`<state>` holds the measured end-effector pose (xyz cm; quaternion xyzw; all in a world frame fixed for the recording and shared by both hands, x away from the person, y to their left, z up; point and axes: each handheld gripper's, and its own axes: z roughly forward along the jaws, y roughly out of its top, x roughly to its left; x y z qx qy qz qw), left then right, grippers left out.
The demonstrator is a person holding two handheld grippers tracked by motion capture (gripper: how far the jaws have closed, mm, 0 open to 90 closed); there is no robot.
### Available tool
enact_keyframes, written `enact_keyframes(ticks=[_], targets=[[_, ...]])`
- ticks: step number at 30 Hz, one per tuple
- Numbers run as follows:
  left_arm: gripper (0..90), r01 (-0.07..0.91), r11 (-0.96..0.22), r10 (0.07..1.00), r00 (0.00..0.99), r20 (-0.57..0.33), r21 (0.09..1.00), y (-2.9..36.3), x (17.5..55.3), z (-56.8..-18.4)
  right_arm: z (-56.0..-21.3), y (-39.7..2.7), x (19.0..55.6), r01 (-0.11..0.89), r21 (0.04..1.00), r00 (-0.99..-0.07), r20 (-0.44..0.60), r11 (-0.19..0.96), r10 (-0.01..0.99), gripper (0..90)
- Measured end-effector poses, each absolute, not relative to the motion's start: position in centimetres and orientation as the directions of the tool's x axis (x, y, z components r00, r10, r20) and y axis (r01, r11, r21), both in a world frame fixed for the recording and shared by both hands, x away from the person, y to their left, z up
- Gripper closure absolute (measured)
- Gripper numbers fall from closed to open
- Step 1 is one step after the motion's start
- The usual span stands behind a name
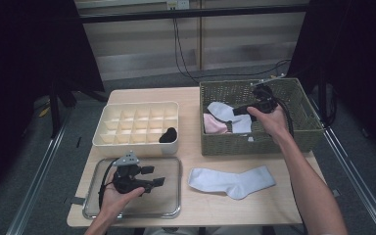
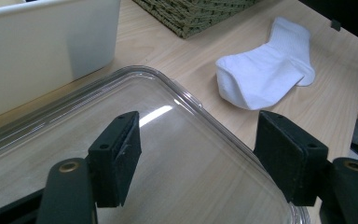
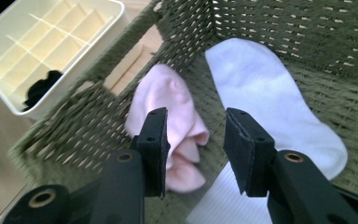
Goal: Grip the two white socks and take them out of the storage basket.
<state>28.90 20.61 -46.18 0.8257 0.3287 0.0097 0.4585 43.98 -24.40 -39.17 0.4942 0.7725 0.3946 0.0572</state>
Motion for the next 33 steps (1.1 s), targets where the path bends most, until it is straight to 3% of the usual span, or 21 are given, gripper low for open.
enact_keyframes(ticks=[14, 33], targets=[[31.4, 0.528, -0.353, 0.554, 0.783, -0.283, 0.772, 20.8, 28.9, -46.1, -41.2, -22.8, 49.1, 0.785, 0.587, -0.45, 0.323, 0.197, 0.833, 60.0], [31.4, 0.534, -0.351, 0.552, 0.782, -0.29, 0.77, 20.6, 29.1, -46.4, -44.4, -22.9, 51.4, 0.883, 0.415, -0.36, 0.298, 0.22, 0.884, 58.5]])
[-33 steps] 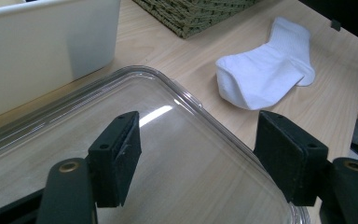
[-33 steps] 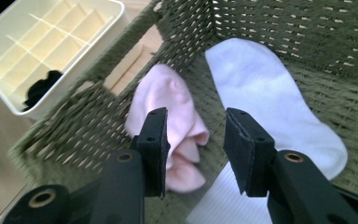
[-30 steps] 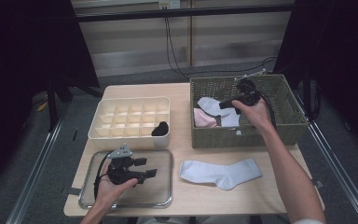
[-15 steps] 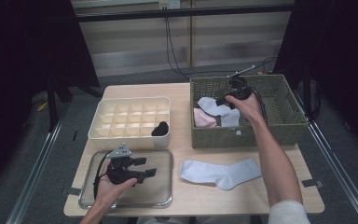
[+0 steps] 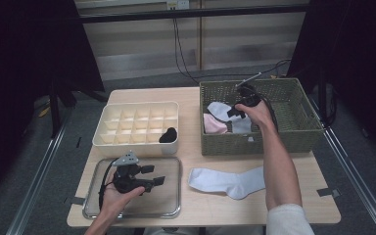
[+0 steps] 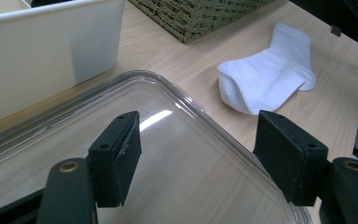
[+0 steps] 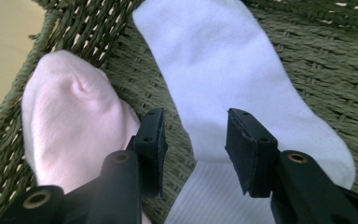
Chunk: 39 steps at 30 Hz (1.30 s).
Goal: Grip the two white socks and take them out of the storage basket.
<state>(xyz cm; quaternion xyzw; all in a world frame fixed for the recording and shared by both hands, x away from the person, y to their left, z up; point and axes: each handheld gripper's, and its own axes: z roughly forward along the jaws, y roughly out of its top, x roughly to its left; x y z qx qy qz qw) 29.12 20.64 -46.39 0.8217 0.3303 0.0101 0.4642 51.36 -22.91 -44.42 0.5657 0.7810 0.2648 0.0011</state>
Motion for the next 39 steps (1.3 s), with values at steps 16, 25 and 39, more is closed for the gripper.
enact_keyframes(ticks=[16, 25, 39], targets=[[32.3, 0.54, -0.358, 0.552, 0.78, -0.294, 0.761, 20.3, 29.1, -46.6, -45.6, -22.9, 51.9, 0.897, 0.359, -0.368, 0.281, 0.259, 0.886, 53.7], [31.2, 0.537, -0.364, 0.549, 0.784, -0.291, 0.761, 20.4, 29.3, -46.6, -46.7, -22.4, 52.3, 0.912, 0.3, -0.357, 0.248, 0.279, 0.9, 53.2], [31.0, 0.537, -0.365, 0.55, 0.783, -0.289, 0.76, 20.4, 29.2, -46.7, -46.8, -22.3, 52.2, 0.924, 0.251, -0.348, 0.233, 0.289, 0.908, 84.6]])
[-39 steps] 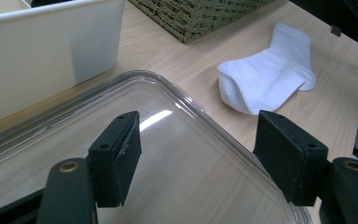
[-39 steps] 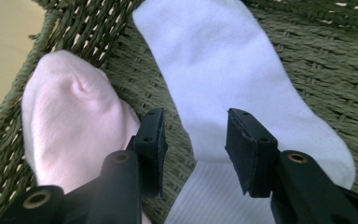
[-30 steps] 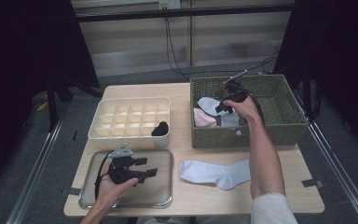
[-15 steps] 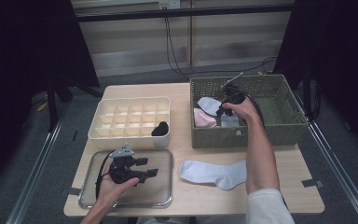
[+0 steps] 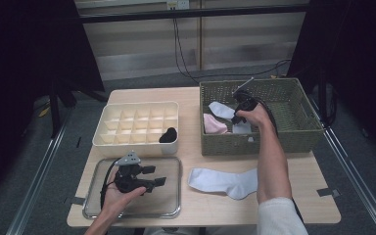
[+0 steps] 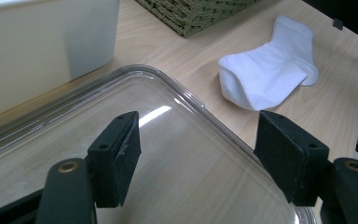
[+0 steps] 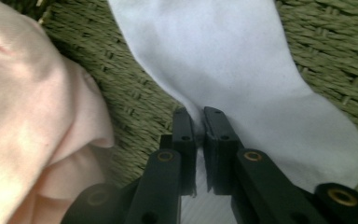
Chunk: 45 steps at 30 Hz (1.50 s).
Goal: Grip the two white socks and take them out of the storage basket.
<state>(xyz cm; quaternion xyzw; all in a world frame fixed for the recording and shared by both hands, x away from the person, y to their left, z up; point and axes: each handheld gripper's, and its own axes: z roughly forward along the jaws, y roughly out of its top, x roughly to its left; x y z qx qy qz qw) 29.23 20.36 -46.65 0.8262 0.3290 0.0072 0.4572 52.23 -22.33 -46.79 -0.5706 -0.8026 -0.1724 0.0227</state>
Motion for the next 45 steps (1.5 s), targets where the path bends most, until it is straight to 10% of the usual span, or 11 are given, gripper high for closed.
enact_keyframes(ticks=[45], targets=[[30.5, 0.521, -0.386, 0.544, 0.795, -0.268, 0.761, 20.0, 29.3, -46.6, -39.7, -25.0, 48.9, 0.81, 0.575, -0.418, 0.425, 0.118, 0.803, 86.8]])
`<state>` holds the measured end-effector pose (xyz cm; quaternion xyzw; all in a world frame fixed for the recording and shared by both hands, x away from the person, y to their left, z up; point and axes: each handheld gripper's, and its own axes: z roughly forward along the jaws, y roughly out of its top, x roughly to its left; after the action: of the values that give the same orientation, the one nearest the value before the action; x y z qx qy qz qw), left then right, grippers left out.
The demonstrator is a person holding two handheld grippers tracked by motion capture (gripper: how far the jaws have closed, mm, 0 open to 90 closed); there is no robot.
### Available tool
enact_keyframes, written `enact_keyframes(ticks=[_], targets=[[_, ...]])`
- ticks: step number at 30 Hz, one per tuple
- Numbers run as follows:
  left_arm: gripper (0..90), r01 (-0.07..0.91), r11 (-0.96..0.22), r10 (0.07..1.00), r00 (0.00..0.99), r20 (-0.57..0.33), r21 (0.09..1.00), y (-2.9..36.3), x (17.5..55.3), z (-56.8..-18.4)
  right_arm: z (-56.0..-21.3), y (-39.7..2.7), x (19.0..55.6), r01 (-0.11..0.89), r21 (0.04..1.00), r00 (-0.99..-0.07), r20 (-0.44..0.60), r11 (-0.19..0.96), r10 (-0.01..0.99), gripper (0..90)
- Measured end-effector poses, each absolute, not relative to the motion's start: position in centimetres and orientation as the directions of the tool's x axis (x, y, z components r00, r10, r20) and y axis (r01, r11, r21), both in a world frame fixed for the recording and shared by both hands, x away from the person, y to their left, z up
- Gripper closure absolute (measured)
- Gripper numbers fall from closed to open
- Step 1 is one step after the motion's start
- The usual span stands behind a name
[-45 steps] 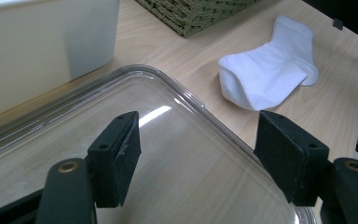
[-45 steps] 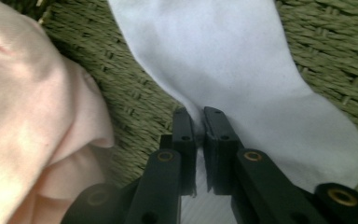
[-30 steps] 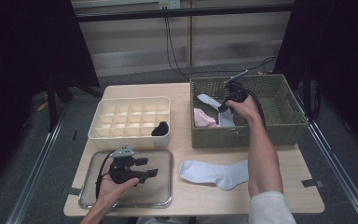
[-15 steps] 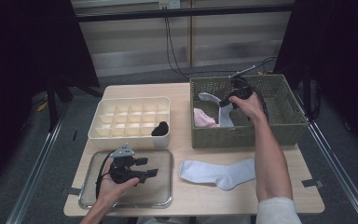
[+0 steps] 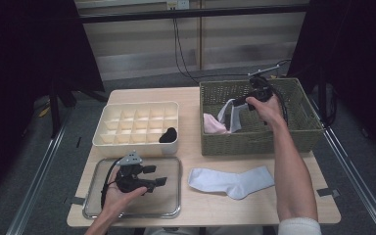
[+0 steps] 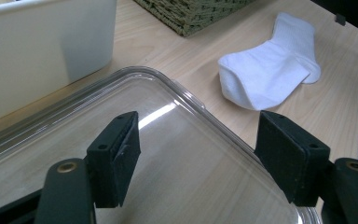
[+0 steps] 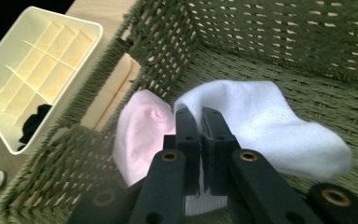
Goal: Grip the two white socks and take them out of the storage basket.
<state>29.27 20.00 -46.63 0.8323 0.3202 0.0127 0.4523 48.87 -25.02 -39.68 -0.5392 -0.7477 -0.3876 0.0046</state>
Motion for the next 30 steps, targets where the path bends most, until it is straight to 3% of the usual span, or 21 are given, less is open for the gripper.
enact_keyframes(ticks=[30], targets=[[29.1, 0.508, -0.388, 0.531, 0.805, -0.265, 0.769, 19.6, 29.2, -46.9, -36.4, -25.6, 45.8, 0.706, 0.707, -0.492, 0.446, 0.043, 0.748, 86.9]])
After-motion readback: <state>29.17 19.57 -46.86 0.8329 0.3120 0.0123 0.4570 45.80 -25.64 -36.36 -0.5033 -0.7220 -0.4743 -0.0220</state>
